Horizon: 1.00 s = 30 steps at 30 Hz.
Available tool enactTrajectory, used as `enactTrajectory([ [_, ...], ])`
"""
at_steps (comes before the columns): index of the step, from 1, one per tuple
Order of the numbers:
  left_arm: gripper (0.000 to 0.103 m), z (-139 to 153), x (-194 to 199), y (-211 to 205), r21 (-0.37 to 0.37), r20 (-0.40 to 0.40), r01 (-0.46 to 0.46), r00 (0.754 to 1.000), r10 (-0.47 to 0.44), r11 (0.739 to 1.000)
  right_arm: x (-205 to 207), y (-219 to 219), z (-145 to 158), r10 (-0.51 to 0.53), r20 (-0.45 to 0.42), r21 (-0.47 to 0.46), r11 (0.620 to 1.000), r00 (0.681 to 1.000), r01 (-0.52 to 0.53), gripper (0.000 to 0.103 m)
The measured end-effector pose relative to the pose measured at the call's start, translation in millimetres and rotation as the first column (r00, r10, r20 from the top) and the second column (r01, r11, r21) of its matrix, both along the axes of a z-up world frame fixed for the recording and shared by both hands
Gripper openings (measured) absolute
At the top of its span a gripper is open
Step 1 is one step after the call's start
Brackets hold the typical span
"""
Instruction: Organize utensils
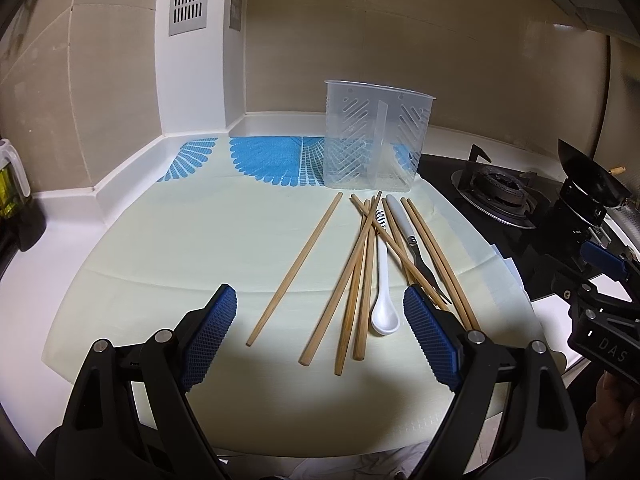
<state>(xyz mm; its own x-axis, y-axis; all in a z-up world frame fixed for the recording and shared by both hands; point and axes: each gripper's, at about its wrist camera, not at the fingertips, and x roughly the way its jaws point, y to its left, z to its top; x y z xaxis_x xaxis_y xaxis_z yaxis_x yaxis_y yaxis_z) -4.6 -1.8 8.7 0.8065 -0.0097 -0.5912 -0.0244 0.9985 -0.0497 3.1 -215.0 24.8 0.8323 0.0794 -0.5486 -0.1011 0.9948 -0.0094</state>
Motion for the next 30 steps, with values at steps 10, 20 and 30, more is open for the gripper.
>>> enactTrajectory([
  [10,0.084,-0.1,2.3,-0.1,-0.004,-0.013,-0.005,1.000,0.005,1.000,-0.5,-0.4,-0.6,0.003,-0.002,-0.003,1.000,1.000,-0.003,0.081],
  [20,0.084,-0.4,4.2,-0.5,-0.008,-0.013,-0.007,1.000,0.007,1.000,-0.2,0.0,-0.4,0.004,-0.002,-0.001,1.000,1.000,-0.004,0.081],
  [30,0.084,-0.6,4.4,-0.6,-0.010,-0.012,-0.007,1.000,0.007,1.000,-0.7,-0.2,-0.1,0.005,-0.003,-0.002,1.000,1.000,-0.005,0.081],
])
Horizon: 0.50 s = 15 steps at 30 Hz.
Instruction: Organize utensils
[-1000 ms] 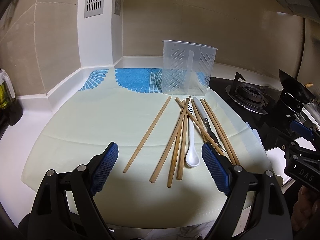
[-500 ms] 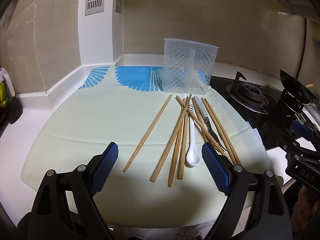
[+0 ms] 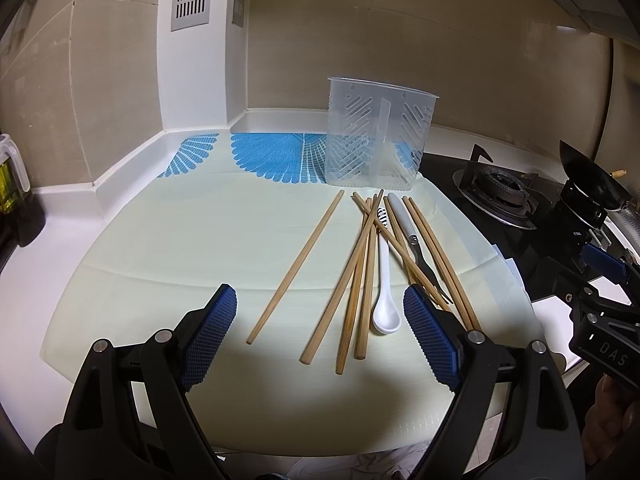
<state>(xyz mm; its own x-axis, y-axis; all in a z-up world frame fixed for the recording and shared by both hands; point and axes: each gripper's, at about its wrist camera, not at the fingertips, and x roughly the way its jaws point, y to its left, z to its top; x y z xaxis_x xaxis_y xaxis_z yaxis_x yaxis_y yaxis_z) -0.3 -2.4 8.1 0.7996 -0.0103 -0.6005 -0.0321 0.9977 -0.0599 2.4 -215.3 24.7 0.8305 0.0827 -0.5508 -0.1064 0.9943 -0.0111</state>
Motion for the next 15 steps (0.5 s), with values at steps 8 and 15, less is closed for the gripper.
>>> enactTrajectory([
  [8,0.084,-0.6,-1.0,1.0,0.001,0.000,0.000,1.000,0.000,1.000,-0.4,-0.3,-0.2,0.000,0.001,0.000,1.000,1.000,0.000,0.081],
  [15,0.084,-0.9,-1.1,1.1,0.000,0.000,0.000,1.000,0.000,1.000,-0.4,-0.5,-0.4,0.000,0.001,0.000,1.000,1.000,0.000,0.081],
])
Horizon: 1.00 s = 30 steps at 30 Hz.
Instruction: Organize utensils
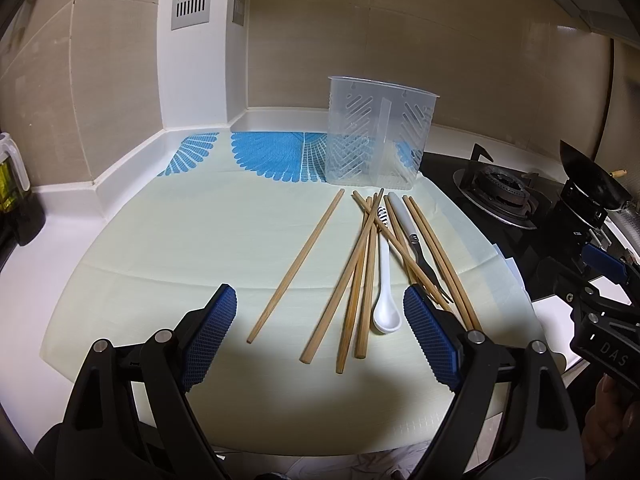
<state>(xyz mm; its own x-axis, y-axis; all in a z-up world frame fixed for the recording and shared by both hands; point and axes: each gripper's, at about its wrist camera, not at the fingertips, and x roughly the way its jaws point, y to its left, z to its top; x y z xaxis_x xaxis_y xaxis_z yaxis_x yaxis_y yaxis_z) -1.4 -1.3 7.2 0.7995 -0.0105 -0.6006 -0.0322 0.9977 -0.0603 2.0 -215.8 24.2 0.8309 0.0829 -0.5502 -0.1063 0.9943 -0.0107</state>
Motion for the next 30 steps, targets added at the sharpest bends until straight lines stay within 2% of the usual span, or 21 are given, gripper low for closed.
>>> enactTrajectory([
  [5,0.084,0,-1,0,-0.003,0.005,0.008,1.000,-0.008,1.000,0,0,0,0.003,0.000,0.002,1.000,1.000,-0.003,0.081],
  [9,0.074,1,-3,-4,-0.011,0.012,0.050,0.999,-0.050,0.999,-1,1,0,0.007,-0.001,0.003,1.000,1.000,-0.007,0.081],
  [16,0.071,2,-4,-3,-0.022,0.016,0.049,0.999,-0.049,0.999,2,-4,-1,-0.027,-0.010,0.007,1.000,1.000,0.027,0.080],
  [19,0.061,2,-1,0,-0.042,0.002,0.053,0.999,-0.053,0.998,4,-5,-1,-0.032,-0.019,0.014,0.999,0.999,0.033,0.076],
  [21,0.052,3,4,-1,-0.014,-0.020,0.039,0.999,-0.040,0.999,4,-5,0,-0.037,-0.014,0.013,0.999,0.999,0.037,0.076],
  [22,0.051,6,9,-2,0.008,-0.030,0.037,0.999,-0.037,0.999,5,-6,2,-0.031,-0.011,0.021,0.999,0.999,0.031,0.074],
  [26,0.051,25,33,0,-0.021,-0.088,0.051,0.995,-0.052,0.998,10,-7,15,-0.010,-0.003,0.050,0.999,1.000,0.010,0.062],
  [30,0.048,57,57,-4,0.017,-0.035,0.070,0.997,-0.069,0.997,17,-9,32,0.010,0.016,0.075,0.997,1.000,-0.011,0.061],
])
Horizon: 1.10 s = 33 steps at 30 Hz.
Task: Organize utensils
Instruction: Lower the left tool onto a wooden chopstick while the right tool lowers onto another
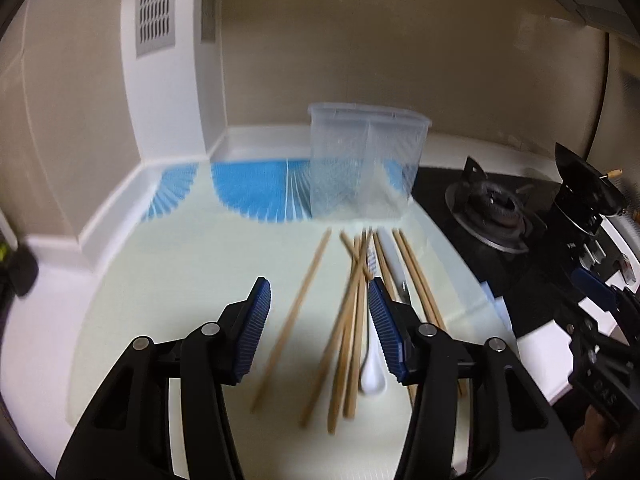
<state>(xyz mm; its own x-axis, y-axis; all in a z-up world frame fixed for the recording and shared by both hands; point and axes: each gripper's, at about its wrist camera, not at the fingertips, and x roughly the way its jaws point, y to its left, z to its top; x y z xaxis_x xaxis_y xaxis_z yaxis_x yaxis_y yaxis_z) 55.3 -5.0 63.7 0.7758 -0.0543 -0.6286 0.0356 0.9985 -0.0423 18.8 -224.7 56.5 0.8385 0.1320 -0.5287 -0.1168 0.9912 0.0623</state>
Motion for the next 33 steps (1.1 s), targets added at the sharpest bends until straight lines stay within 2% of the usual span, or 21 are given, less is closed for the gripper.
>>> enactTrajectory([
  [2,0.047,13,12,0,-0.012,0.008,0.008,1.000,-0.008,1.000,5,-3,11,0.001,0.022,0.010,1.000,1.000,-0.001,0.059],
  [4,0.045,24,23,-2,0.014,0.034,0.002,0.999,-0.002,1.000,12,-7,21,-0.002,0.032,0.013,1.000,0.999,0.002,0.055],
  [7,0.039,29,43,0,0.005,0.031,-0.001,1.000,0.001,1.000,24,-9,34,-0.007,0.057,-0.004,1.000,0.998,0.007,0.050],
  [8,0.032,30,50,1,0.001,0.030,-0.002,1.000,0.002,1.000,28,-9,37,-0.007,0.063,-0.014,1.000,0.998,0.008,0.049],
  [9,0.028,31,57,2,0.003,0.031,-0.010,0.999,0.010,1.000,34,-9,39,-0.002,0.062,-0.017,1.000,0.998,0.003,0.045],
  [14,0.025,35,86,6,-0.016,0.017,-0.009,1.000,0.009,1.000,65,-5,41,0.039,-0.004,0.010,0.999,0.999,-0.039,0.032],
  [18,0.019,29,101,12,-0.049,0.036,0.006,0.999,-0.005,0.999,87,5,49,0.066,0.035,-0.026,0.998,0.997,-0.065,0.031],
  [21,0.015,15,101,13,-0.005,0.063,0.036,0.997,-0.036,0.999,100,9,55,0.079,0.074,-0.071,0.995,0.994,-0.074,0.030],
  [25,0.015,-3,108,18,0.002,0.009,0.078,0.997,-0.078,0.997,116,5,46,0.087,0.065,-0.063,0.995,0.994,-0.083,0.029],
  [30,0.015,-20,123,27,-0.005,-0.071,0.075,0.995,-0.076,0.997,138,-3,19,0.078,-0.014,0.007,0.997,0.997,-0.078,0.010],
  [33,0.015,-27,128,29,0.007,-0.102,0.078,0.992,-0.077,0.997,146,-4,12,0.070,-0.031,0.026,0.997,0.997,-0.069,0.008],
])
